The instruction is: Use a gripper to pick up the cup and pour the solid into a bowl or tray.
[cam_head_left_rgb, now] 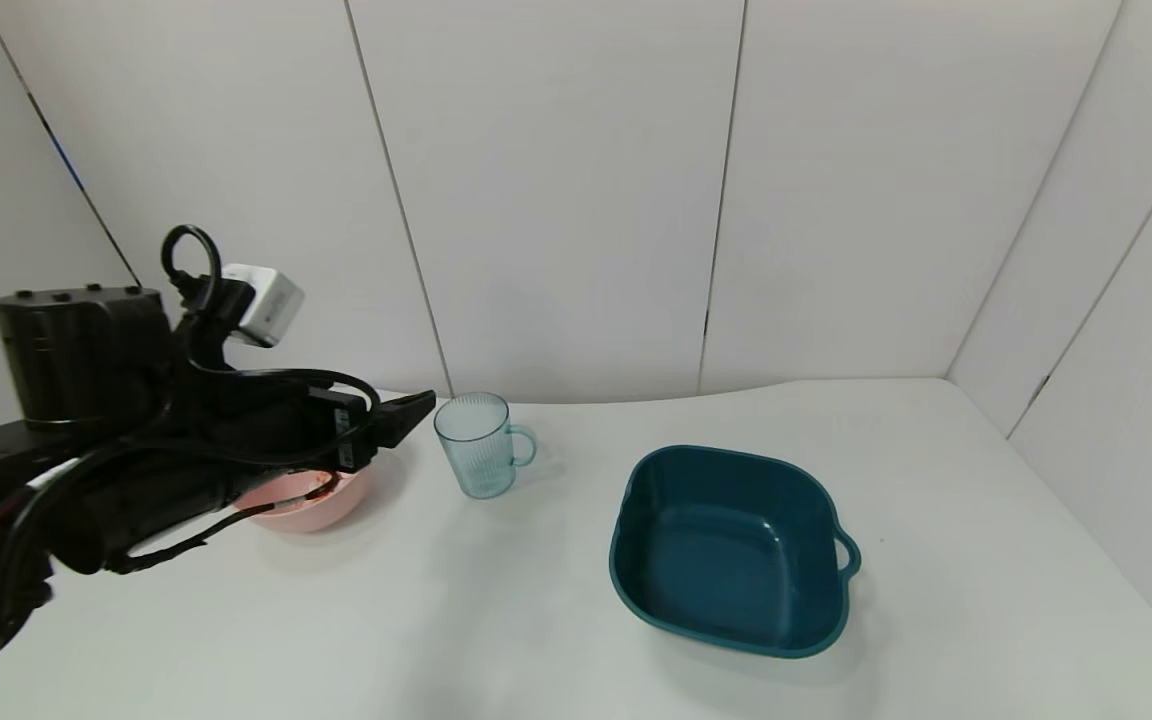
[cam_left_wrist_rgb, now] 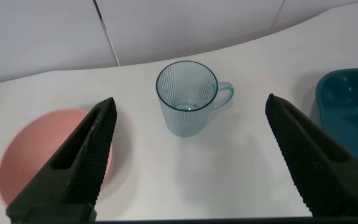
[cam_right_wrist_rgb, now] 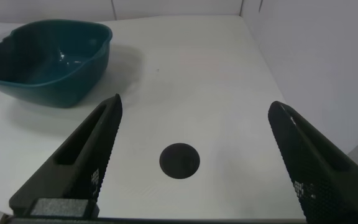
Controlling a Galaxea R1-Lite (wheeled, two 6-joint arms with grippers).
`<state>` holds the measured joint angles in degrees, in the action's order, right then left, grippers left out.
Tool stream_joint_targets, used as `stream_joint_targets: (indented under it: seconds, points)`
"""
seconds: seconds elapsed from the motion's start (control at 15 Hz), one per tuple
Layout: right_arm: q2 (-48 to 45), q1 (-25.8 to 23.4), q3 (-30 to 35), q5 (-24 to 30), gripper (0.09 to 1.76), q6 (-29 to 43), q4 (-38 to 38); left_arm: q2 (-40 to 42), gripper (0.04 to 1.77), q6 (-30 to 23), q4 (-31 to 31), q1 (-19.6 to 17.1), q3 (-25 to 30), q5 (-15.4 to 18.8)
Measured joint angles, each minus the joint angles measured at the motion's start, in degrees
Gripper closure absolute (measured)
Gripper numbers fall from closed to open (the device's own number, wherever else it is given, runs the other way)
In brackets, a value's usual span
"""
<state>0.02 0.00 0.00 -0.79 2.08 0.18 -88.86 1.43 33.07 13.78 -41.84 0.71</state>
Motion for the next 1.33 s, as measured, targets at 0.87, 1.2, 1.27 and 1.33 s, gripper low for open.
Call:
stream_joint_targets:
  seconds: [0.87, 1.2, 1.27, 1.33]
  points:
    - [0.00, -0.10, 0.00, 0.02, 0.14, 0.02, -0.11, 33.87, 0.09, 2.51, -14.45, -6.42, 13.42, 1.27]
    - [0.00, -0.10, 0.00, 0.02, 0.14, 0.02, -0.09, 47.80, 0.09, 2.86, -22.80, -8.66, 16.30, 1.29]
    - [0.00, -0.10, 0.00, 0.00, 0.14, 0.02, -0.11, 50.47, 0.09, 2.90, -24.53, -8.81, 16.46, 1.19]
    - [0.00, -0.10, 0.00, 0.02, 0.14, 0.02, -0.09, 53.33, 0.09, 2.93, -26.51, -8.85, 16.54, 1.07]
